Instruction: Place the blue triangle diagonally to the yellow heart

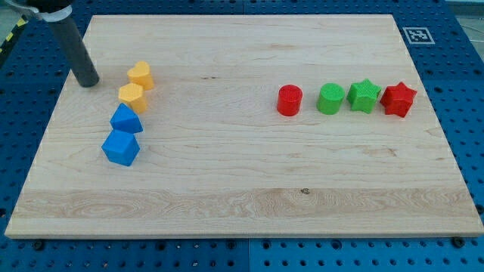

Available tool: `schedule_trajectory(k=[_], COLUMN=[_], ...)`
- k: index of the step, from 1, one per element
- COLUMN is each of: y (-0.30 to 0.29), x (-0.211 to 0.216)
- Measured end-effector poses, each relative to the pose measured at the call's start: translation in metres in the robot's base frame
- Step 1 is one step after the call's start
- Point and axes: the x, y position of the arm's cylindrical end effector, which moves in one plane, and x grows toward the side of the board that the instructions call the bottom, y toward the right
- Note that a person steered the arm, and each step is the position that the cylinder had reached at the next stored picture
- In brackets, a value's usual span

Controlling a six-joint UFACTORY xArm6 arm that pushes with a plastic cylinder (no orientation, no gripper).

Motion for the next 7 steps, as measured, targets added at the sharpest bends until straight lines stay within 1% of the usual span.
schedule_trajectory(k=[1, 2, 3, 4, 5, 7], y=[0.0, 0.025, 0.031, 0.045, 0.075, 0.152], x=[0.038, 0.062, 0.081, 0.088, 0.088, 0.086])
